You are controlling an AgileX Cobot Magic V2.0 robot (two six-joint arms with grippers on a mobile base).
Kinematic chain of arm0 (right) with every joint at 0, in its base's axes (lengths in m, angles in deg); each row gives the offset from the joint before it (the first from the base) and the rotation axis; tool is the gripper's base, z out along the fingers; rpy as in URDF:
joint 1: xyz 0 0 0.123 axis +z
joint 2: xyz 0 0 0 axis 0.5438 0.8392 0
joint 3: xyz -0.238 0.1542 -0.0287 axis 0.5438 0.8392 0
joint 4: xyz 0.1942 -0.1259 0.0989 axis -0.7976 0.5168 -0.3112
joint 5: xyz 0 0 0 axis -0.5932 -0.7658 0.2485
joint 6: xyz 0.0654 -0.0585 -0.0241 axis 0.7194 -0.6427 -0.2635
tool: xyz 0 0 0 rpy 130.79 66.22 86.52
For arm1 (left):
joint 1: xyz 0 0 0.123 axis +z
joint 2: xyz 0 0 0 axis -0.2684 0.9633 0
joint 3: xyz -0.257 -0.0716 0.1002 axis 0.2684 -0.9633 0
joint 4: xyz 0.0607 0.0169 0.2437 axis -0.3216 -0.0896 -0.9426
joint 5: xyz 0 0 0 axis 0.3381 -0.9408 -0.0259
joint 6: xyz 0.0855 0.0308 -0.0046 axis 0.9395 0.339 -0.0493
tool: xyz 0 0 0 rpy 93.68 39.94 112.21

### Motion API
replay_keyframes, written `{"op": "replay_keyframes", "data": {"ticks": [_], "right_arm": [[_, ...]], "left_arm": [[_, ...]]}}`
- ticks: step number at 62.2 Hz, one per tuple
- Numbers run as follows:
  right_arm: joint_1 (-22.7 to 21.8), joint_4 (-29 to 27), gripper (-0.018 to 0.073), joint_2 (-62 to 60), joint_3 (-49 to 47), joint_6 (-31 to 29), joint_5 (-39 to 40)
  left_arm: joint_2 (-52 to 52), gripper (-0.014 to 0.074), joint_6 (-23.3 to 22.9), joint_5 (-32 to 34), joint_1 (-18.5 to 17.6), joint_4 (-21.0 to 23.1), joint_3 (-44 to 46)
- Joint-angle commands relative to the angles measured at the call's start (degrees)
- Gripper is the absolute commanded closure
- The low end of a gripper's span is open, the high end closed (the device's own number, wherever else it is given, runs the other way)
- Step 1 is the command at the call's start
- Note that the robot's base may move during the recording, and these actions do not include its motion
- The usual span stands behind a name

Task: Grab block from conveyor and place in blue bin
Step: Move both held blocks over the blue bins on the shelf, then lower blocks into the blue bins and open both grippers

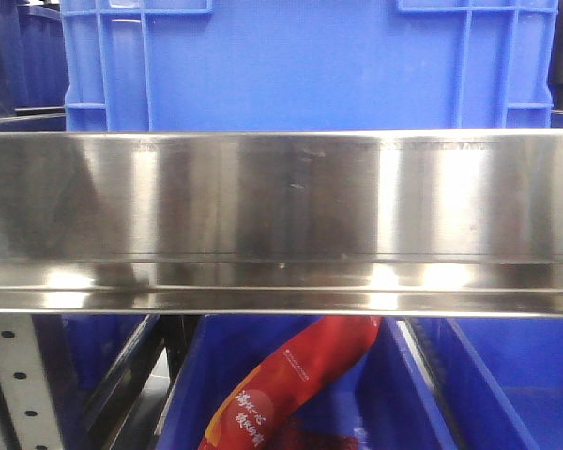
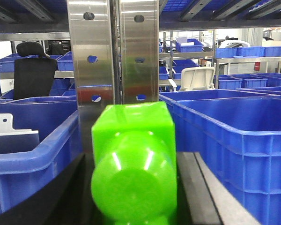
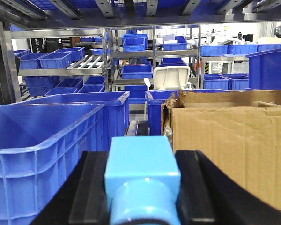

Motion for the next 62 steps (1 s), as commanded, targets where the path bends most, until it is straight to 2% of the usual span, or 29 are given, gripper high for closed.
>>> {"op": "replay_keyframes", "data": {"ticks": [1, 26, 37, 53, 62], "right_arm": [[-0.2, 0.4, 0.0721, 0.0, 0.1, -0.2, 1.3], [-0.2, 0.4, 0.0721, 0.0, 0.1, -0.2, 3.1], [0.5, -2.9, 0.0721, 0.9, -1.4, -0.2, 5.3], [6.6, -2.9, 0.0721, 12.2, -12.3, -3.1, 3.6], [11.8, -2.9, 0.0721, 20.9, -17.5, -2.8, 3.9]], "left_arm": [[-0.3, 0.0707, -0.2, 1.1, -0.3, 0.3, 0.1], [-0.3, 0.0707, -0.2, 3.1, -0.3, -0.8, 0.1], [2.4, 0.0707, -0.2, 2.6, -0.3, 0.7, 0.9], [19.5, 0.0707, -0.2, 0.4, -1.0, 2.9, 12.1], [28.7, 0.0707, -0.2, 0.4, -5.6, 3.0, 20.4]]}}
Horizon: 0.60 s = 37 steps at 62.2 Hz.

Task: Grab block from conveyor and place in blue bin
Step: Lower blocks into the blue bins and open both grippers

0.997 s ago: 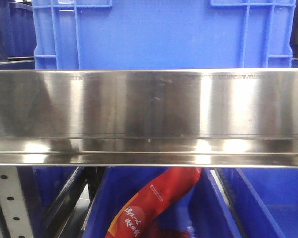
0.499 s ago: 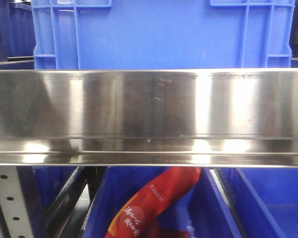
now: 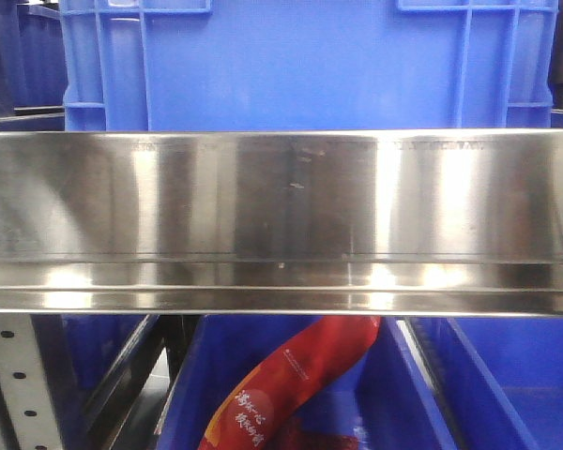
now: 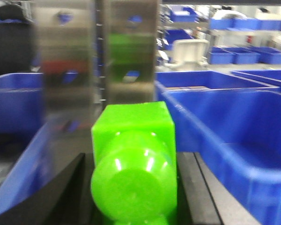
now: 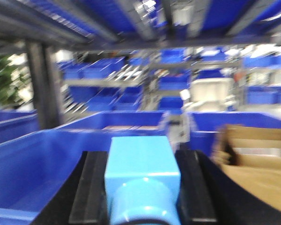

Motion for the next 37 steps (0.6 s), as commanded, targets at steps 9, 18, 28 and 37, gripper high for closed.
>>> {"op": "replay_keyframes", "data": {"ticks": [9, 18, 28, 37], "right_arm": [[7.8, -0.1, 0.0721, 12.7, -6.9, -0.4, 5.3], [12.2, -0.1, 0.0721, 19.8, -9.6, -0.4, 9.9], [16.2, -0.1, 0.0721, 29.1, -12.5, -0.4, 13.1], [17.0, -0.1, 0.0721, 36.5, -14.7, -0.4, 14.1]], "left_arm": [[11.8, 0.0707, -0.2, 0.7, -10.3, 0.8, 11.0], [19.4, 0.0707, -0.2, 3.7, -18.5, 0.7, 15.9], [29.3, 0.0707, -0.2, 12.1, -26.9, 0.4, 19.7], [37.3, 0.0707, -0.2, 16.8, -31.1, -5.1, 22.0]]}}
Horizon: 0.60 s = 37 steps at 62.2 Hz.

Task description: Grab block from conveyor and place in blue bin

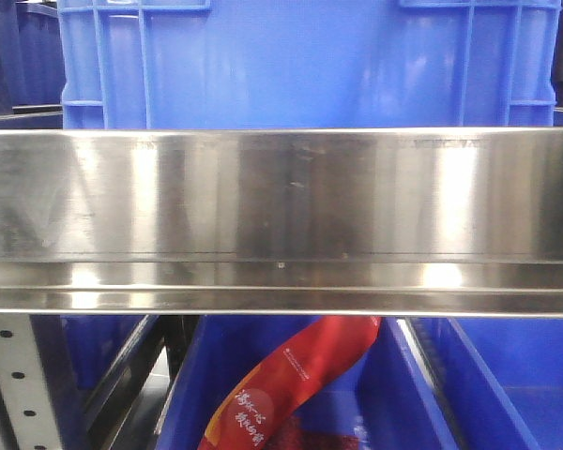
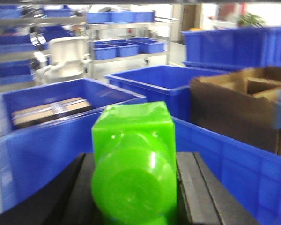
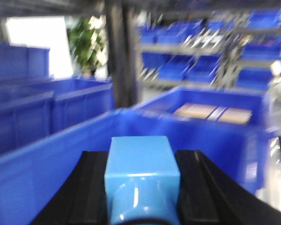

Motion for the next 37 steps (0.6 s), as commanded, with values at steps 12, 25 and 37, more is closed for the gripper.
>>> {"op": "replay_keyframes", "data": {"ticks": [12, 25, 37], "right_arm": [[0.2, 0.0, 0.0639, 8.9, -2.2, -0.2, 2.3], [0.2, 0.0, 0.0213, 9.3, -2.2, -0.2, 2.3], [0.2, 0.0, 0.0180, 9.3, -2.2, -0.2, 2.7]], "left_arm": [[9.0, 0.0598, -0.2, 2.8, -2.3, -1.2, 2.3], [9.3, 0.0271, -0.2, 1.6, -2.3, -0.3, 2.3], [9.4, 0.0226, -0.2, 1.7, -2.3, -0.3, 2.3]]}}
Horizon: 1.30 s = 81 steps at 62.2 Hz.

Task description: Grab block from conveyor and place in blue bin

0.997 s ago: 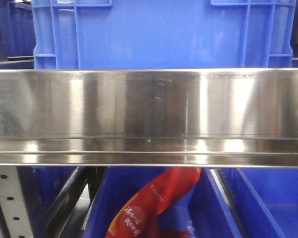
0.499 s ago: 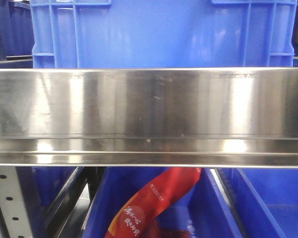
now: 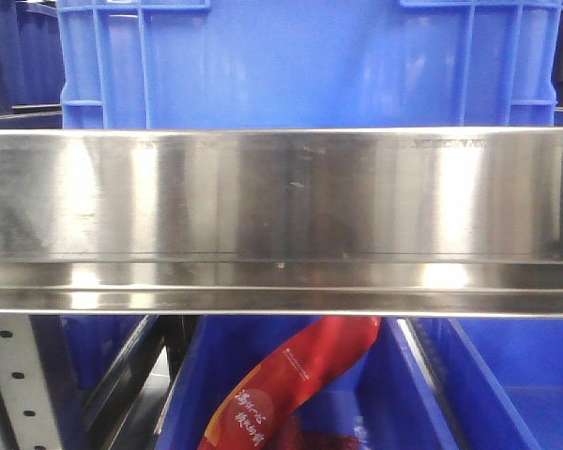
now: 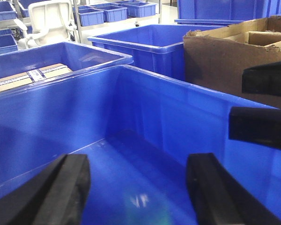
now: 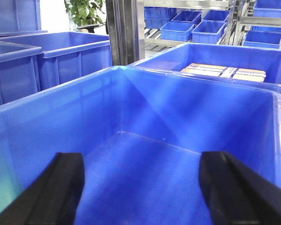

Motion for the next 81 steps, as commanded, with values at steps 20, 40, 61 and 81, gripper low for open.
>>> {"op": "replay_keyframes", "data": {"ticks": [20, 40, 61, 81], "right_arm": [[0.1, 0.0, 0.0690, -3.5, -0.5, -0.2, 1.5], [-1.0, 0.2, 0.0727, -12.4, 1.4, -0.2, 1.4], [-5.4, 0.2, 0.0727, -33.2, 23.1, -0.2, 0.9], [-5.4, 0.2, 0.0727, -48.7, 43.0, -0.2, 0.9]], "left_arm": [[-3.6, 0.0706, -0.2, 2.1, -0.3, 0.3, 0.5], [-11.3, 0.0707, -0.2, 3.8, 1.0, 0.4, -4.2], [-34.3, 0.0707, -0.2, 5.0, 3.0, 2.7, -30.8], [-48.6, 0.0707, -0.2, 5.0, 3.0, 3.0, -48.2]]}}
